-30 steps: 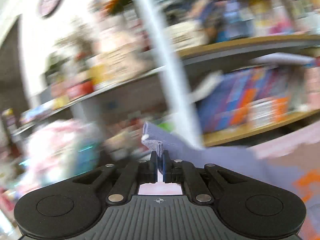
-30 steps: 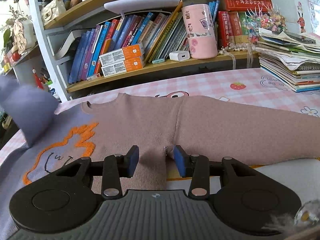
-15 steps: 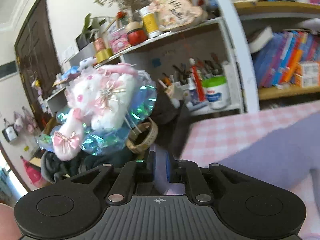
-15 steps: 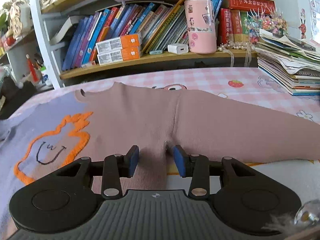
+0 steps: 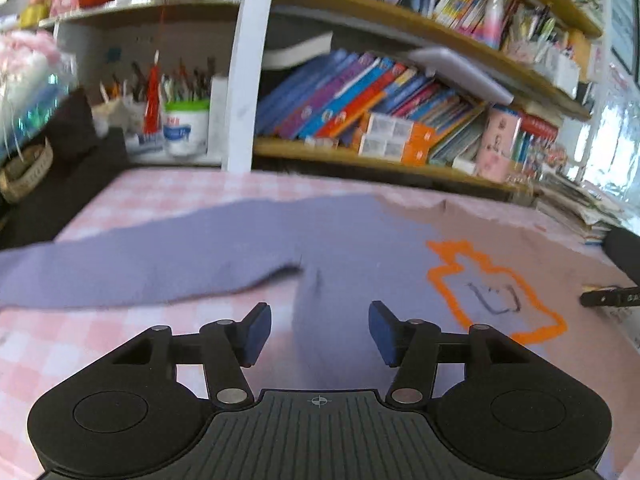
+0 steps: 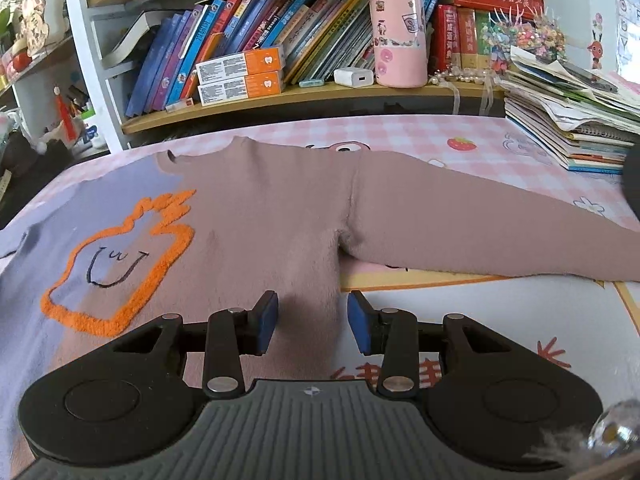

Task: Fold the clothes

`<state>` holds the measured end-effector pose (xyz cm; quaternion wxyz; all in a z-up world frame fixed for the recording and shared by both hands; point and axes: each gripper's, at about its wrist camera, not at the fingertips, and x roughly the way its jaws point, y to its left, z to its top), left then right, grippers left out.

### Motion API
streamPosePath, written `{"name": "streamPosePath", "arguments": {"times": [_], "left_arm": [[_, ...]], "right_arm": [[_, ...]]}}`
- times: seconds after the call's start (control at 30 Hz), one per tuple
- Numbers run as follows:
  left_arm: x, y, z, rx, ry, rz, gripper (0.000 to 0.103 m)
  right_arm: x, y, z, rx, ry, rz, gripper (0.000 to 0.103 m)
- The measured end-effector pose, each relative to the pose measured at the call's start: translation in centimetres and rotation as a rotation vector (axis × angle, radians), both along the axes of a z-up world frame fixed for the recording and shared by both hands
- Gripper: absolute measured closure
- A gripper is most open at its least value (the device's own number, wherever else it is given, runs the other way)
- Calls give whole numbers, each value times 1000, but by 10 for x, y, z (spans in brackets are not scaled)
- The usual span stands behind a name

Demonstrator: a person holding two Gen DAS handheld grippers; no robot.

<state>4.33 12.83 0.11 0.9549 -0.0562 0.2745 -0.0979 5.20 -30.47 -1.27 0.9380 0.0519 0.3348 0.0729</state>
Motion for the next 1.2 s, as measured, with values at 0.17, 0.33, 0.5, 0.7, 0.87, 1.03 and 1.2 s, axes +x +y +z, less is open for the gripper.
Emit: {"name": "streamPosePath", "arguments": {"times": [0.17, 0.33, 0.5, 0.7, 0.87, 1.03, 1.2], "left_arm": [[6, 3, -10, -29, 45, 8, 50], [12, -2, -14, -60, 70, -8, 57], [19, -11, -14, -87, 88, -25, 74], [39, -20, -16, -141, 123, -47, 87], [56, -29, -16, -130, 127, -39, 88], [46, -34, -13, -68, 119, -25, 84], [7, -30, -5, -47, 105, -19, 73]], "right_arm": [[6, 2, 0, -29, 2, -2, 82], [13, 2, 3, -80, 5, 19, 95], [21, -10, 3, -73, -2, 19, 97], [48, -30, 6, -113, -4, -30, 98], [63, -38, 4, -122, 9, -37, 98], [49, -41, 5, -79, 7, -48, 87], [7, -39, 11, -68, -1, -11, 81]]}}
